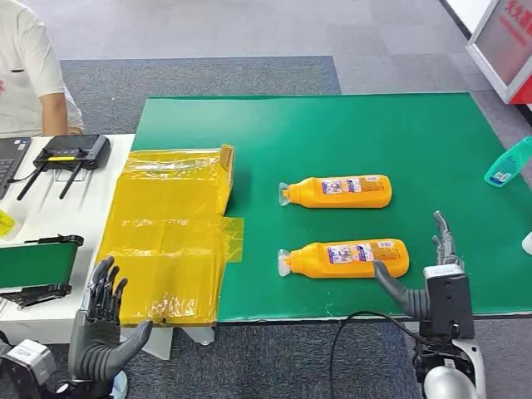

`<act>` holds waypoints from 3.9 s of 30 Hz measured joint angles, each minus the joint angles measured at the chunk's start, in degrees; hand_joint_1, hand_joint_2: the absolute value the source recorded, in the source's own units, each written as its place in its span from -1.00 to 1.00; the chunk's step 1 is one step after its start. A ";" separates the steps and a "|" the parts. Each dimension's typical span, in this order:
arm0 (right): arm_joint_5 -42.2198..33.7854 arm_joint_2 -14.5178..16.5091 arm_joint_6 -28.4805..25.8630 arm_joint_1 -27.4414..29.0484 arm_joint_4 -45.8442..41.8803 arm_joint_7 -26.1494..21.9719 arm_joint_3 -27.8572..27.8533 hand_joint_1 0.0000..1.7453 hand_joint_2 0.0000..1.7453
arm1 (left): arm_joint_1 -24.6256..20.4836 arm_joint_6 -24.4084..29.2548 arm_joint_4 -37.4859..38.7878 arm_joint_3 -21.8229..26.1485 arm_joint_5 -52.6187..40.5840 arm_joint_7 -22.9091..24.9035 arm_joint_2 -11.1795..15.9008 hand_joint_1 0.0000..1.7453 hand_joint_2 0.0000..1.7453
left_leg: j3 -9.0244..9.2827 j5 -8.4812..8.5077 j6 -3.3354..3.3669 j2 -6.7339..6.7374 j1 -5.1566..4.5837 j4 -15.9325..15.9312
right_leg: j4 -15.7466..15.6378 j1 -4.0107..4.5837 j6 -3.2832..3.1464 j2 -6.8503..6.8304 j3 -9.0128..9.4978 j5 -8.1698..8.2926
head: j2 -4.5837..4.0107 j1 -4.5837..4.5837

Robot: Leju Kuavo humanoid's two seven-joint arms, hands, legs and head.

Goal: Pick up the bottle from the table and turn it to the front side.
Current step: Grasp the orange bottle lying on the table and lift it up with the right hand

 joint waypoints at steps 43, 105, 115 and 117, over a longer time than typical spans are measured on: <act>27.33 -28.45 8.55 -32.28 28.63 25.87 32.89 -1.00 1.00 | -4.41 -5.31 4.66 1.44 1.51 -2.57 1.28 -1.00 1.00 | -0.06 0.35 0.09 0.01 -0.03 0.01 | 0.00 -0.04 0.10 0.00 -0.05 0.33 | 0.00 -0.01; 29.05 -38.89 13.13 -35.76 41.52 27.88 50.44 -1.00 1.00 | -5.60 -6.44 6.20 1.88 4.36 -1.38 1.59 -1.00 1.00 | -0.12 0.35 0.25 0.00 -0.19 0.02 | -0.02 -0.19 0.22 -0.01 -0.06 0.33 | 0.00 0.00; 28.42 -37.97 14.67 -38.35 45.08 26.72 51.19 -1.00 1.00 | -6.17 -6.47 6.77 1.58 4.44 -1.38 1.83 -1.00 1.00 | -0.10 0.36 0.25 0.00 -0.19 0.02 | -0.02 -0.19 0.25 0.00 -0.05 0.37 | 0.00 0.00; 27.90 -37.93 14.98 -38.90 45.81 26.54 51.20 -1.00 1.00 | -6.32 -6.47 6.95 1.46 4.45 -1.38 1.90 -1.00 1.00 | -0.10 0.37 0.26 0.00 -0.19 0.03 | -0.02 -0.19 0.26 0.00 -0.04 0.38 | 0.00 0.00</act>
